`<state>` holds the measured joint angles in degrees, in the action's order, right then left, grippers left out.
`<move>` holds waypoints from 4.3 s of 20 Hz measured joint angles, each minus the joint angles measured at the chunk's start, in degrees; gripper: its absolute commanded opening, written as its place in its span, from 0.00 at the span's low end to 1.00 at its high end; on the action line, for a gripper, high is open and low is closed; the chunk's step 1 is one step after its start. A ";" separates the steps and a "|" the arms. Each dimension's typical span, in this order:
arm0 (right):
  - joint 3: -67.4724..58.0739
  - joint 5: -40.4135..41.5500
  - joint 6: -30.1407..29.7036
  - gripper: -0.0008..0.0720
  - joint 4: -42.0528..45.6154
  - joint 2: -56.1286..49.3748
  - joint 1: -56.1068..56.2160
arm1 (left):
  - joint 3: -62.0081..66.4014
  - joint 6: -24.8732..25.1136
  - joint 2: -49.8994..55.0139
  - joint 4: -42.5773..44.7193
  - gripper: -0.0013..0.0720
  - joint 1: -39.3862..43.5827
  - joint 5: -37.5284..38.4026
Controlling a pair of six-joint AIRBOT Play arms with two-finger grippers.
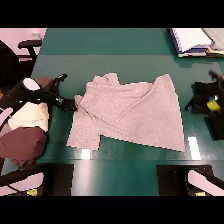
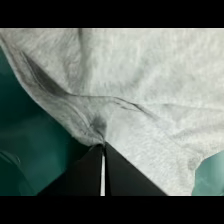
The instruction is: Fold the shirts.
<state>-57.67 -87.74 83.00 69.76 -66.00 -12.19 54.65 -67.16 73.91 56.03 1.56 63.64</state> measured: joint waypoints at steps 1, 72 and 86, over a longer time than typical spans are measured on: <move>4.13 -0.15 0.00 0.67 0.72 0.94 -2.47 | 0.00 0.00 -0.85 0.02 0.05 0.07 0.02; -29.27 8.07 -0.07 0.03 5.29 -26.97 10.34 | 28.87 -10.54 20.41 14.88 0.28 -0.90 11.52; -16.04 5.27 -0.24 0.63 2.54 -12.22 10.10 | 1.40 -15.56 -6.95 19.04 0.53 -0.33 13.55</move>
<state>-73.71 -82.48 82.76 72.29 -78.22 -2.09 56.05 -82.72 66.96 75.07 1.23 77.19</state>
